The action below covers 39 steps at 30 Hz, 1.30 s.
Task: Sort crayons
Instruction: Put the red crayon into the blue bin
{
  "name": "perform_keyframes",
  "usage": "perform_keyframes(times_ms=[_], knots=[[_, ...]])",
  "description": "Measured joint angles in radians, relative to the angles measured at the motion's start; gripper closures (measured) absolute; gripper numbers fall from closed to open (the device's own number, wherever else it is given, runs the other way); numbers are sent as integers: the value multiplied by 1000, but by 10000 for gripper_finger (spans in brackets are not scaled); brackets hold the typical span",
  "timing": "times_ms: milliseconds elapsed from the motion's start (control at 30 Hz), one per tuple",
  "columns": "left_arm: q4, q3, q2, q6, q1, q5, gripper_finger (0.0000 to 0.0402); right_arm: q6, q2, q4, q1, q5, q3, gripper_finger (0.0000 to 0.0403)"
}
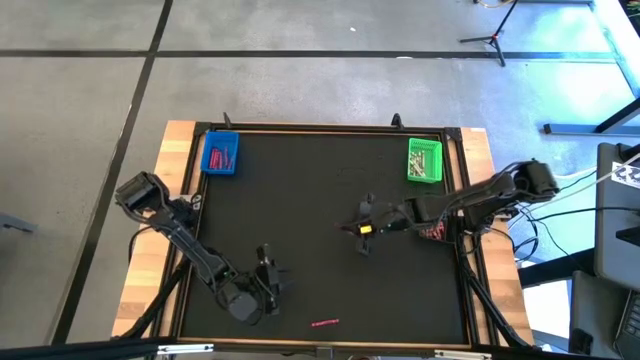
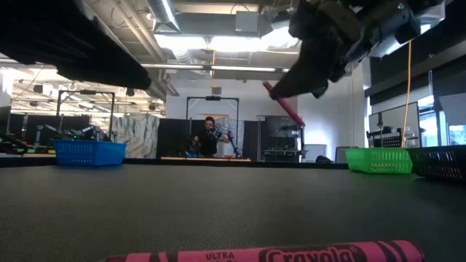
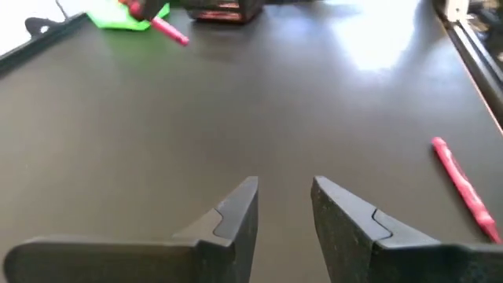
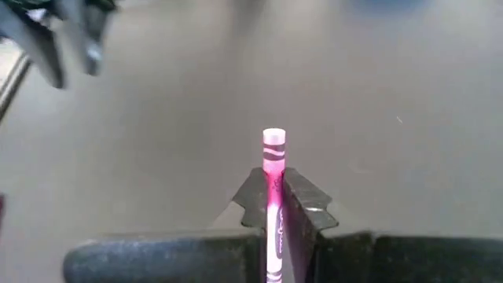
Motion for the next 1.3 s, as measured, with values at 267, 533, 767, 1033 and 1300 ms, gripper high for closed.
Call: perform_keyframes(times_ms=[267,533,767,1033,1300], knots=[[-6,0,0,-74,44,84,246,-56,70,216,96,53,0,387],[-13,0,0,-40,23,40,228,-110,181,466,167,78,0,387],[-10,0,0,-21,-22,-61,228,-144,247,669,206,83,0,387],[41,0,31,13,-24,-70,227,-187,307,845,251,83,1,386],[280,0,68,214,-30,-56,227,-219,308,864,275,104,28,386]])
